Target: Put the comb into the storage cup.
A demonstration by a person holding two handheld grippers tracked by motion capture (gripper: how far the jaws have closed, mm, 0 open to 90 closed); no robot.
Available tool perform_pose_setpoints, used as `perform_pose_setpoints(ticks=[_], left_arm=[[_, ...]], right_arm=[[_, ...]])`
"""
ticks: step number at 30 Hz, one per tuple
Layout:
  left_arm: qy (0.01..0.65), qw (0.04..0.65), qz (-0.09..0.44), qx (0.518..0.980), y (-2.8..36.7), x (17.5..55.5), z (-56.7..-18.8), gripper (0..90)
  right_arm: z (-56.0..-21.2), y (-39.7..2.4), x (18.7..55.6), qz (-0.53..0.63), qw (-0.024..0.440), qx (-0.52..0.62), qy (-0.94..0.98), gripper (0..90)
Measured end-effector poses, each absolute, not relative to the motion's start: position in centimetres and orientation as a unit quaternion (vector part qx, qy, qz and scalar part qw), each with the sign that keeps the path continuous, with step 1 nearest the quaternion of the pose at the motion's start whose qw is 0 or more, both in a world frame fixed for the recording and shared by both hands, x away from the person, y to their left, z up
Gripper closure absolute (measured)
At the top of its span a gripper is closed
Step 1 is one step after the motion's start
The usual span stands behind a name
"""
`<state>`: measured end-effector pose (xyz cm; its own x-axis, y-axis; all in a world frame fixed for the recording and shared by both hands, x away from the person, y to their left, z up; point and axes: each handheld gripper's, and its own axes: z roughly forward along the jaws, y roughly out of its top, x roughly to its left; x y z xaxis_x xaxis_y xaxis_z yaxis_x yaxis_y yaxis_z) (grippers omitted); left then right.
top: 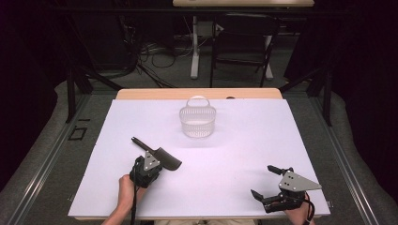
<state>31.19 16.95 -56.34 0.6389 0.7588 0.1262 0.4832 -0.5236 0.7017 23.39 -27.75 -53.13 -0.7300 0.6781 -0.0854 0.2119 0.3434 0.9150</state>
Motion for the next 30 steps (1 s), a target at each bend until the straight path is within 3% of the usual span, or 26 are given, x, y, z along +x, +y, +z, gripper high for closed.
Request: perform_pose_setpoints(ticks=[30], left_arm=[[0.353,0.327,0.227,0.847,15.6,32.7,-56.6,90.0]], right_arm=[[-53.3,-27.7,23.6,0.496,0.226,0.285,0.788,0.6]])
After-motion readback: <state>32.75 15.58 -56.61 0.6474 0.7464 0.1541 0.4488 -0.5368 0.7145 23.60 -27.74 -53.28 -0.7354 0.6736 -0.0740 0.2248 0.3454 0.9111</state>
